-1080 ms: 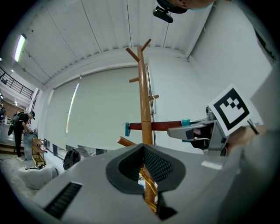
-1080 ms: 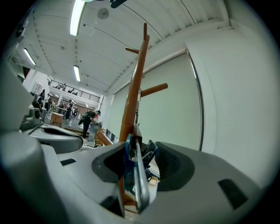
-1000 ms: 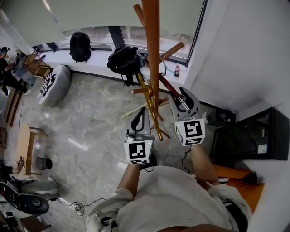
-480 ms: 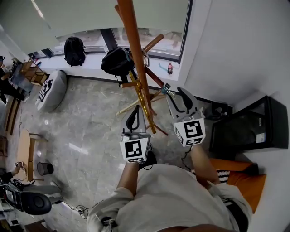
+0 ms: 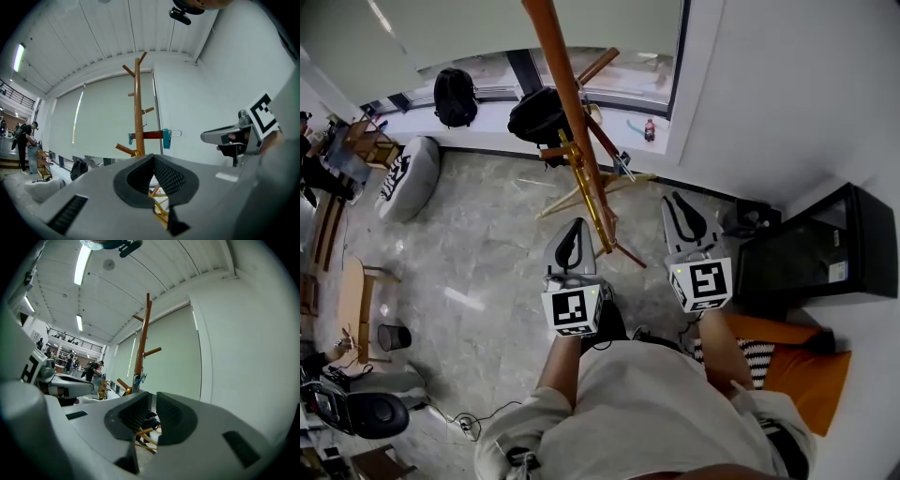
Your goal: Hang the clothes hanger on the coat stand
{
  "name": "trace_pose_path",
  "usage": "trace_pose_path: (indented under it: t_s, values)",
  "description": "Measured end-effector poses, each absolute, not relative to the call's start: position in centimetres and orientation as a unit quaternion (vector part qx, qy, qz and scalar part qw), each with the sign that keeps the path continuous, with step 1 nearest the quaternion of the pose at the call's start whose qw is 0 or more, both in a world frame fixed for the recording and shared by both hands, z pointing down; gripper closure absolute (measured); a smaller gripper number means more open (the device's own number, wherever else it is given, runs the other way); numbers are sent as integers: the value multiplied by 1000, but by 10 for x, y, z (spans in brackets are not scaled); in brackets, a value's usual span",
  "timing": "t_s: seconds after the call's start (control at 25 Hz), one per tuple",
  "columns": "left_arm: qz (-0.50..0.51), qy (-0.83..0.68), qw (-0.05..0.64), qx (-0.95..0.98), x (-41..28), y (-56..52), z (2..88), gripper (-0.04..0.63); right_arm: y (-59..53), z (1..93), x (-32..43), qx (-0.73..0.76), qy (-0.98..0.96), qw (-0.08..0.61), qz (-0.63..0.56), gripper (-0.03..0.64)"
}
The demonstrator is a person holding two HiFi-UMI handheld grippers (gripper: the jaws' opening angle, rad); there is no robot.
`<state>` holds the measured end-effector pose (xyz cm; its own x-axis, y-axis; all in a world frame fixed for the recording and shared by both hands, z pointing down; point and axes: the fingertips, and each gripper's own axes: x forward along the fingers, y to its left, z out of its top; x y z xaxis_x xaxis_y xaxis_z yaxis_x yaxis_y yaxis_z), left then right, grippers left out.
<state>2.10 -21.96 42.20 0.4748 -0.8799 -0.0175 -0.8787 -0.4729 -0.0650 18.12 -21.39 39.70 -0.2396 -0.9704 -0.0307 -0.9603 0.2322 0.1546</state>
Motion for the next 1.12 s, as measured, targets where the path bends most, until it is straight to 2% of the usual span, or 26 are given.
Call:
trace_pose_path:
  t_s: [0.08, 0.16, 0.48, 1.12]
  values:
    - [-9, 516, 21, -856, 19, -208, 427, 588, -200, 399, 184, 617, -782, 36, -78, 600]
    - [-8, 518, 14, -855, 17, -197, 430, 588, -185, 401, 182, 617, -782, 37, -80, 612]
    - [-16, 504, 9, -864, 13, -160, 435, 588, -140, 400, 181, 632, -770, 11, -85, 612]
    - [0, 452, 17, -892, -37, -146, 422, 586, -109, 393, 98, 652, -754, 14, -86, 612]
